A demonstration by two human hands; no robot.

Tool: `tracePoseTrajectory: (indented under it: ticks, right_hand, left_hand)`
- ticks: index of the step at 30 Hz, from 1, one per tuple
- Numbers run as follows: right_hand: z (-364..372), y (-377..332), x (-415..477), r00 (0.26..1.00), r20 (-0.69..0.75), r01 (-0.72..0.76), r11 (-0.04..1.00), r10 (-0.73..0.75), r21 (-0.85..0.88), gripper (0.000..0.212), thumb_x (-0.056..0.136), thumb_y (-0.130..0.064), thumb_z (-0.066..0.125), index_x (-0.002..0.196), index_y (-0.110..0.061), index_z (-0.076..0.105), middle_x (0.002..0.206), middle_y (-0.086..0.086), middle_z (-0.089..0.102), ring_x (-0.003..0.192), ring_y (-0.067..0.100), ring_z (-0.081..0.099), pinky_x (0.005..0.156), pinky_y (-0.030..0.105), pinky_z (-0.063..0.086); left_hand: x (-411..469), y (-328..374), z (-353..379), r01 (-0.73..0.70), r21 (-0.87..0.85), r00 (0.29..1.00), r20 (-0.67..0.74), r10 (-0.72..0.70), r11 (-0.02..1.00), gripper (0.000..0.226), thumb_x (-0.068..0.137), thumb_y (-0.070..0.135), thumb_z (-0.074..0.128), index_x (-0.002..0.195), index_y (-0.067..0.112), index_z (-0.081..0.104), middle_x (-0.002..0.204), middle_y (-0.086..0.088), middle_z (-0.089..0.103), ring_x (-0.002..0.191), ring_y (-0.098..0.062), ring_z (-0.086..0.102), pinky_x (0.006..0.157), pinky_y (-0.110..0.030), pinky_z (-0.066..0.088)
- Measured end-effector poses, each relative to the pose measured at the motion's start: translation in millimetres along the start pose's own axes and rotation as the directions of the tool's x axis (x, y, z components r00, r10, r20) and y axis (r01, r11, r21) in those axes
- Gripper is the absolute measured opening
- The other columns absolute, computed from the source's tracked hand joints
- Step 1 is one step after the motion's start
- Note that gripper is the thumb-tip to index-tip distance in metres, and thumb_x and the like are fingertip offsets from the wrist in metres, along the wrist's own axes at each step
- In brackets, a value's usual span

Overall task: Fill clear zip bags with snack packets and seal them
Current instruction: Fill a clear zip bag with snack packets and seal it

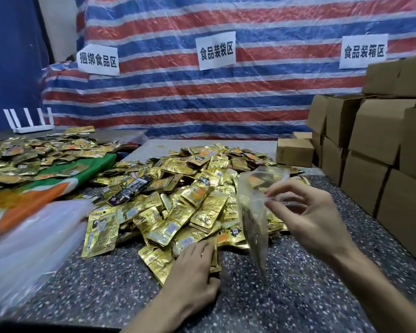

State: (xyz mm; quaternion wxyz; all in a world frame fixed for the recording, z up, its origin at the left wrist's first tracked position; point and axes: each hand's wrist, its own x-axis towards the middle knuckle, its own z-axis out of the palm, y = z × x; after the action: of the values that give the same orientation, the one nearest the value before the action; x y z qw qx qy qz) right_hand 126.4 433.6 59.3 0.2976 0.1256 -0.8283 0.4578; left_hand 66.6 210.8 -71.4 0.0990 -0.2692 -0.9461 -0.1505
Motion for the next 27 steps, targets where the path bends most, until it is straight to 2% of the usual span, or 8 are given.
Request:
tracePoseTrajectory:
  ticks: [4,8,10,12,15,17,23,27]
  right_hand:
    - [-4,-3,-2,1.000,0.002,0.021,0.999,-0.021,-0.050,0.013,0.083,-0.017,0.076,0.091,-0.026,0.071,0.099,-0.015,0.070,0.090,0.002,0.067,0.082,0.027,0.057]
    - [-6,-7,-1,0.998,0.062,0.004,0.995,0.002,-0.104,0.008,0.085,-0.024,0.074,0.092,-0.026,0.071,0.100,-0.016,0.069,0.091,0.001,0.064,0.083,0.035,0.057]
    - [-5,-11,1,0.995,0.099,0.039,0.990,-0.026,-0.133,0.007,0.086,-0.024,0.073,0.092,-0.025,0.070,0.100,-0.016,0.068,0.092,0.000,0.062,0.084,0.035,0.056]
    - [-4,-13,2,0.991,0.121,0.071,0.986,-0.052,-0.152,0.007,0.086,-0.024,0.072,0.092,-0.023,0.069,0.099,-0.017,0.066,0.093,0.000,0.060,0.084,0.036,0.056]
    - [-1,-14,2,0.985,0.163,0.091,0.978,-0.061,-0.187,0.007,0.086,-0.029,0.069,0.092,-0.026,0.067,0.101,-0.014,0.066,0.095,0.002,0.059,0.085,0.040,0.055]
    - [2,-16,3,0.980,0.190,0.096,0.976,-0.058,-0.198,0.008,0.085,-0.032,0.069,0.092,-0.029,0.067,0.102,-0.014,0.065,0.096,0.004,0.059,0.086,0.043,0.055]
    - [5,-26,8,0.965,0.242,0.156,0.962,-0.100,-0.223,0.008,0.084,-0.034,0.070,0.090,-0.029,0.070,0.094,-0.018,0.064,0.079,-0.001,0.064,0.072,0.042,0.059]
    - [9,-30,12,0.959,0.261,0.156,0.972,-0.107,-0.177,0.007,0.083,-0.018,0.077,0.087,-0.022,0.072,0.092,-0.012,0.067,0.081,0.003,0.064,0.074,0.039,0.058]
  left_hand:
    - [-2,-1,-3,-0.038,-0.032,0.988,-0.150,0.033,0.999,0.045,0.099,0.026,0.040,0.144,0.025,0.039,0.135,0.009,0.055,0.118,-0.004,0.049,0.111,-0.025,0.035]
    - [7,-2,-35,0.031,-0.340,0.985,-0.150,-0.087,0.940,0.025,0.105,0.028,0.040,0.127,0.026,0.052,0.095,0.007,0.067,0.070,0.002,0.058,0.058,-0.020,0.050]
    - [17,-1,-63,0.128,-0.613,0.970,-0.087,-0.227,0.780,0.017,0.106,0.027,0.040,0.114,0.021,0.054,0.096,-0.012,0.068,0.073,-0.013,0.065,0.055,-0.030,0.057]
    - [24,-1,-97,0.187,-0.847,0.930,-0.011,-0.366,0.498,0.019,0.105,0.026,0.043,0.115,0.016,0.055,0.108,-0.020,0.065,0.088,-0.028,0.071,0.061,-0.035,0.062]
    - [30,1,-154,0.083,-0.984,0.899,0.004,-0.438,0.160,0.032,0.095,0.030,0.055,0.110,0.002,0.060,0.098,-0.020,0.073,0.085,-0.027,0.075,0.062,-0.028,0.061]
    - [29,5,-190,-0.013,-0.998,0.906,-0.035,-0.421,0.055,0.042,0.085,0.031,0.061,0.107,-0.006,0.058,0.093,-0.017,0.076,0.084,-0.027,0.075,0.063,-0.026,0.061]
    - [26,26,-244,-0.096,-0.990,0.961,-0.119,-0.251,0.101,0.032,0.079,0.013,0.068,0.104,-0.005,0.062,0.101,-0.018,0.075,0.093,-0.030,0.074,0.064,-0.030,0.062]
    - [35,49,-241,0.045,-0.953,0.979,-0.018,-0.203,0.300,0.021,0.086,0.011,0.066,0.104,0.000,0.064,0.089,-0.010,0.076,0.085,-0.026,0.075,0.059,-0.029,0.061]
